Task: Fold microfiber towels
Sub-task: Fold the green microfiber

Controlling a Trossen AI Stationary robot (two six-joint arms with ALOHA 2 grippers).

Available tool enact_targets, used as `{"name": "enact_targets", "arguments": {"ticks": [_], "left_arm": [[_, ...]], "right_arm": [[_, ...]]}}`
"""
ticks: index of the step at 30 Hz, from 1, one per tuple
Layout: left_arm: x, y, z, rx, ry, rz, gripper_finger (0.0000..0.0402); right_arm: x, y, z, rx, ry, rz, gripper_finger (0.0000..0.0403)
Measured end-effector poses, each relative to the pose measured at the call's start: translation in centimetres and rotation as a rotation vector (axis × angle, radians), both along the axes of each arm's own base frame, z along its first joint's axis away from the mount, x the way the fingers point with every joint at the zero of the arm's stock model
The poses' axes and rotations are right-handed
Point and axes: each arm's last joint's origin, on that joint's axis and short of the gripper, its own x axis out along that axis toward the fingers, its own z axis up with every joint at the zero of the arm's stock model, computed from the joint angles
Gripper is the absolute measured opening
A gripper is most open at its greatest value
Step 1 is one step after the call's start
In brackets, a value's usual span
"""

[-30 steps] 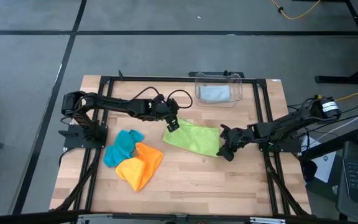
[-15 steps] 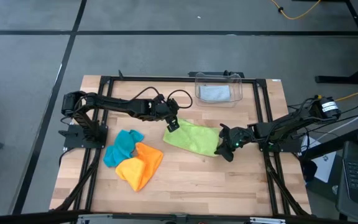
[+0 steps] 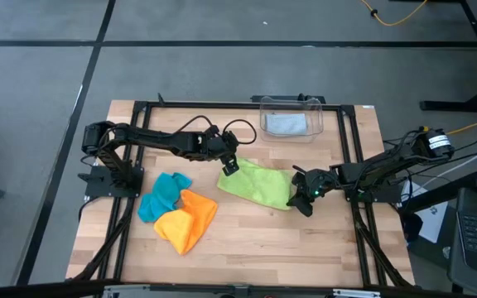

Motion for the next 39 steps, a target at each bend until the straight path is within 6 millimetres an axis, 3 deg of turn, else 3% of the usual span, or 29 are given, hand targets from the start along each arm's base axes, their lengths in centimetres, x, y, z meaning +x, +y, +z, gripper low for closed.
{"name": "enact_targets", "arguments": {"ticks": [10, 18, 22, 32, 39], "left_arm": [[0.0, 0.0, 0.0, 0.023, 0.019, -0.032, 0.0099], [0.0, 0.0, 0.0, 0.023, 0.02, -0.032, 0.0099], [0.0, 0.0, 0.0, 0.023, 0.02, -0.033, 0.0099], [0.0, 0.0, 0.0, 0.023, 0.017, -0.032, 0.0099], [0.0, 0.0, 0.0, 0.024, 0.015, -0.033, 0.0099]], "right_arm": [[0.9, 0.6, 1.2, -0.023, -0.052, 0.099, 0.0006], [0.1, 1.7, 0.6, 0.01, 0.081, 0.103, 0.0004], [0.3, 1.9, 0.8, -0.042, 0.023, 0.137, 0.0004], [0.2, 3.3, 1.4, 0.013, -0.045, 0.288, 0.0003], [-0.4, 3.9, 0.5, 0.072, 0.095, 0.225, 0.0005]]}}
